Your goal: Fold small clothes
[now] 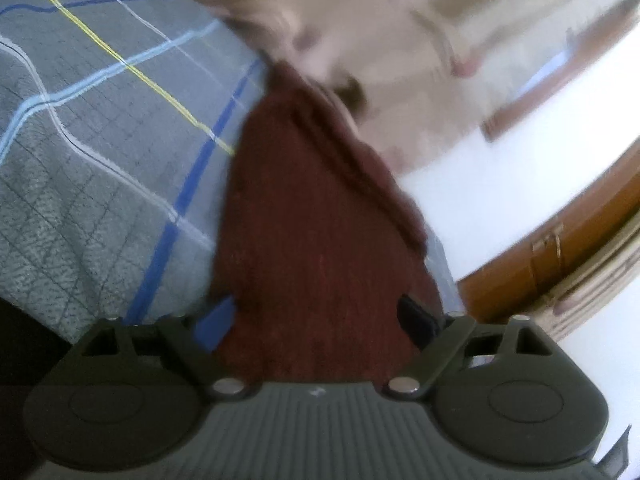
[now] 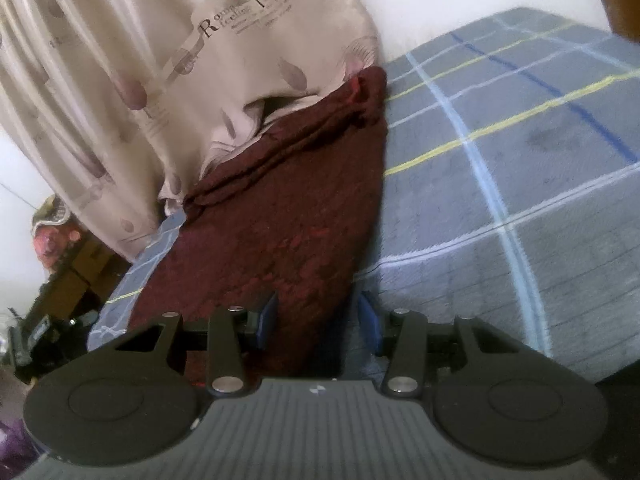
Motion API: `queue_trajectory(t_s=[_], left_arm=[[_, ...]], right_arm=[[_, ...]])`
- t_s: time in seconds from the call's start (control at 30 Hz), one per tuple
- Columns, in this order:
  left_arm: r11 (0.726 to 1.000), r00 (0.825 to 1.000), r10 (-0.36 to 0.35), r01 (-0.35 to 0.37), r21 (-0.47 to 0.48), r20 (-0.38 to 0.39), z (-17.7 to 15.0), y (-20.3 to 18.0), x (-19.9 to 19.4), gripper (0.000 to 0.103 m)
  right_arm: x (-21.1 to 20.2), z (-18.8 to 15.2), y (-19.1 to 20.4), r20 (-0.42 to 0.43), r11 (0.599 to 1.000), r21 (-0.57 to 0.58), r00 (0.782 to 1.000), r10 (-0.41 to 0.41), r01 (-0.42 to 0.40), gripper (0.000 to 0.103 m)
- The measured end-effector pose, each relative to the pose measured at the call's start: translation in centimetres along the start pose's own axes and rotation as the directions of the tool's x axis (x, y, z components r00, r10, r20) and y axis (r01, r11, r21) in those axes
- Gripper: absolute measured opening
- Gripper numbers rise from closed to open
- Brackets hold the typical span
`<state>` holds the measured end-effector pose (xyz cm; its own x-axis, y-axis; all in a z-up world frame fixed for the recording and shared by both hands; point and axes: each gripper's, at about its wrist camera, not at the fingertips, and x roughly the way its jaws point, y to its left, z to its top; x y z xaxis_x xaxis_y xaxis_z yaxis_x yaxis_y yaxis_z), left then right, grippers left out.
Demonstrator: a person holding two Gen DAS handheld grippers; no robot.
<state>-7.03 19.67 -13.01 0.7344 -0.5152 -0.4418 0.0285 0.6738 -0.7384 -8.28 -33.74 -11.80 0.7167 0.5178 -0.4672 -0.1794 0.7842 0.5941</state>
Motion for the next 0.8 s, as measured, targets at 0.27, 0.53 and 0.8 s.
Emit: queue_trajectory(t_s=[0.27,0.53,0.8], left_arm=[[0.999,0.997,-0.034,0.036,-0.034,0.073,-0.7,0.9,-1.8,0.094],[0.999,0.996,-0.045,0.044,-0.008,-0.073,1.1,2.2,-0.2,0.096],[0.975,0.966,-0.21,0.197,-0.101,-0.151,0.9,3.2,2.4,0.094]], right_arm=[[0.7,-0.3,-1.1,-0.009,0.99,0.102,0.995,0.097,-0.095,0.046],[0.9,-0.1,-1.1,-0.026,0.988,0.114,0.994,0.107,-0.104,0.047],[1.0,-0.1,-1.3,-0.019,0.986,0.12,0.993,0.116,-0.113,0.047]])
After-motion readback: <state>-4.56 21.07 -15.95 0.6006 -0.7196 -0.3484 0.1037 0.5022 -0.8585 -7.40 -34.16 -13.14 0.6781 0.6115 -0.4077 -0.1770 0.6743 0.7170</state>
